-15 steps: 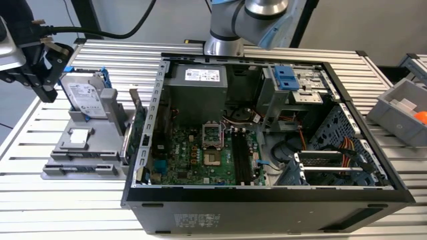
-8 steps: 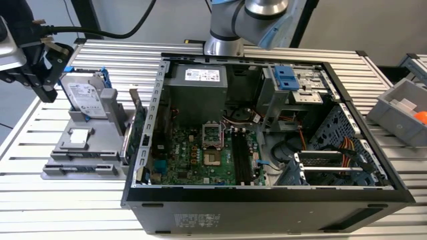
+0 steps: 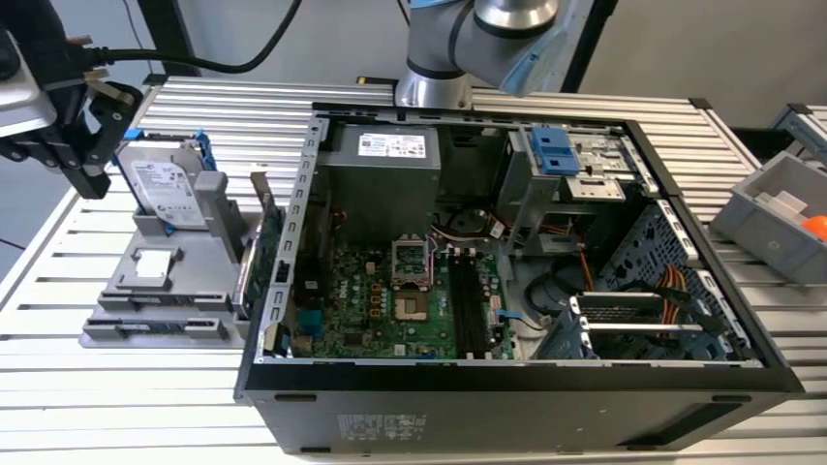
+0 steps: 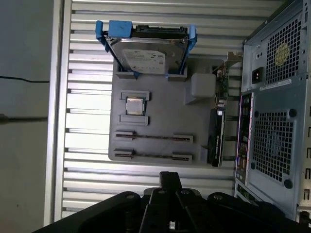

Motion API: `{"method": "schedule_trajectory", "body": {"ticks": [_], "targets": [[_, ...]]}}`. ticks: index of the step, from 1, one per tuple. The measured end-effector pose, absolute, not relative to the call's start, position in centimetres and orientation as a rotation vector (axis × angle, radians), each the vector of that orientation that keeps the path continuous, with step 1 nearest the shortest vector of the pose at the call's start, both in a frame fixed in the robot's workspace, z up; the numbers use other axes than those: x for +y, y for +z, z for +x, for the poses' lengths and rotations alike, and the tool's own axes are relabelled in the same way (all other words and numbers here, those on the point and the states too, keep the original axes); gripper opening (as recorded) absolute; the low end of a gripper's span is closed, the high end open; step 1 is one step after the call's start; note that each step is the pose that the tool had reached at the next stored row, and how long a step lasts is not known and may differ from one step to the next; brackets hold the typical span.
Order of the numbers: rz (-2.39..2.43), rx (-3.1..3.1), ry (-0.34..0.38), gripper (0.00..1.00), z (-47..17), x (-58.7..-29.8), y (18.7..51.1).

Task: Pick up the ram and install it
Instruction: 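Pick up the ram and move it above insertion slot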

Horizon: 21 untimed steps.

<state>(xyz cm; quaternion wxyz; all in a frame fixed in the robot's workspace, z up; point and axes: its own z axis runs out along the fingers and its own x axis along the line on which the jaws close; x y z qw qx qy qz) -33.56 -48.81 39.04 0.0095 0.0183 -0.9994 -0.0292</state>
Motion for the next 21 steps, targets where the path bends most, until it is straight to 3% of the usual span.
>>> {"method": "schedule_trajectory", "body": {"ticks": [21], "targets": [[0.191, -3.113, -0.090, 0.00, -33.56, -48.81, 39.11]]}}
